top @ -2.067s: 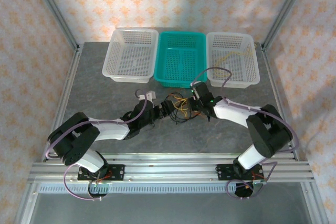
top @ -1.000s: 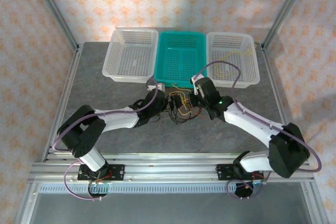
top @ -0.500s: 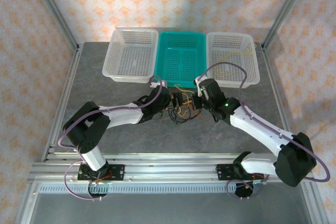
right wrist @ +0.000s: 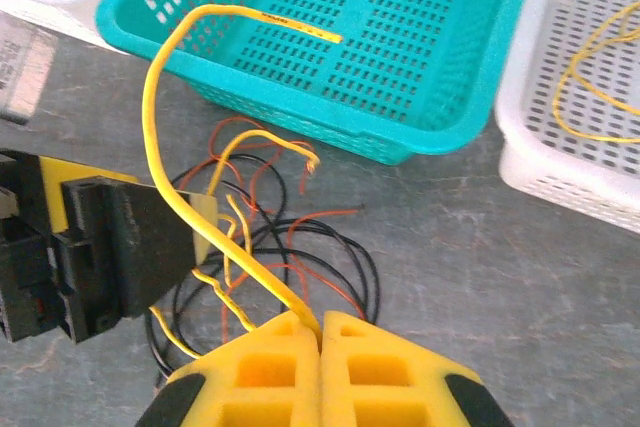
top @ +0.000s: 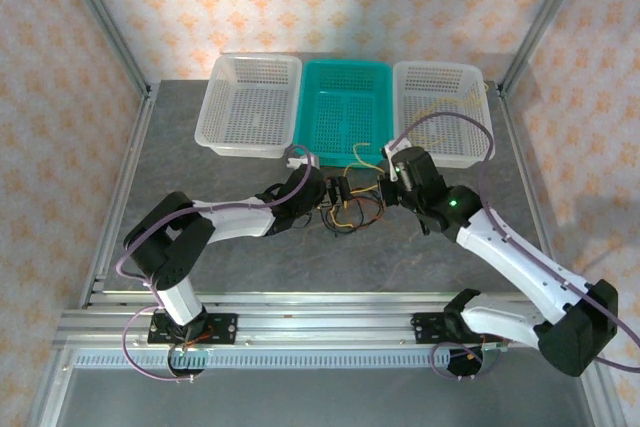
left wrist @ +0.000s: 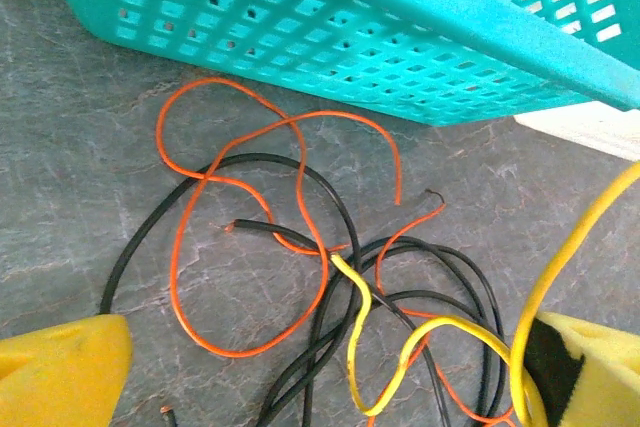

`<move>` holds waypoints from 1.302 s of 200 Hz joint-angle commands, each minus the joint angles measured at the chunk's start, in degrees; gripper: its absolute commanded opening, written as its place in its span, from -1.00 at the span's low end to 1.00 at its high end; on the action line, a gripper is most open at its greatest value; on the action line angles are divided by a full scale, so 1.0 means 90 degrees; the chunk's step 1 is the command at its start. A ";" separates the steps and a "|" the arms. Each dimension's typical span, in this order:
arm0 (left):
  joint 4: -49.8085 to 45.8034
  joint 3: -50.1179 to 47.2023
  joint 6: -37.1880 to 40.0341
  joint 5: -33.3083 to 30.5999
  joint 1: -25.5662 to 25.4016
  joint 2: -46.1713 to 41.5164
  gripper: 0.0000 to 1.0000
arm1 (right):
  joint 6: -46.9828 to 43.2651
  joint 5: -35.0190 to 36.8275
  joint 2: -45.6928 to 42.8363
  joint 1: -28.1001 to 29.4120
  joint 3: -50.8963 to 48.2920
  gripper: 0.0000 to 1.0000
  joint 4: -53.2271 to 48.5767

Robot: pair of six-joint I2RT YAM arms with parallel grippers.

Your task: Untangle the cables

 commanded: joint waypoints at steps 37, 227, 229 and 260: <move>-0.0590 -0.0331 0.0070 -0.0484 0.0129 0.0476 0.98 | -0.0334 0.1820 -0.0506 -0.0034 0.0937 -1.00 -0.0843; 0.0909 -0.1074 0.1427 0.0860 0.0124 -0.2023 0.88 | -0.0368 0.0944 -0.0155 -0.0034 0.1610 -1.00 -0.0925; 0.0918 -0.1054 0.1436 0.0909 0.0127 -0.2022 0.88 | -0.0376 0.0918 -0.0155 -0.0034 0.1610 -1.00 -0.0911; 0.0987 -0.0643 0.1759 0.1529 0.0126 -0.1811 0.87 | -0.0230 0.0758 -0.0108 -0.0034 0.1658 -1.00 -0.0870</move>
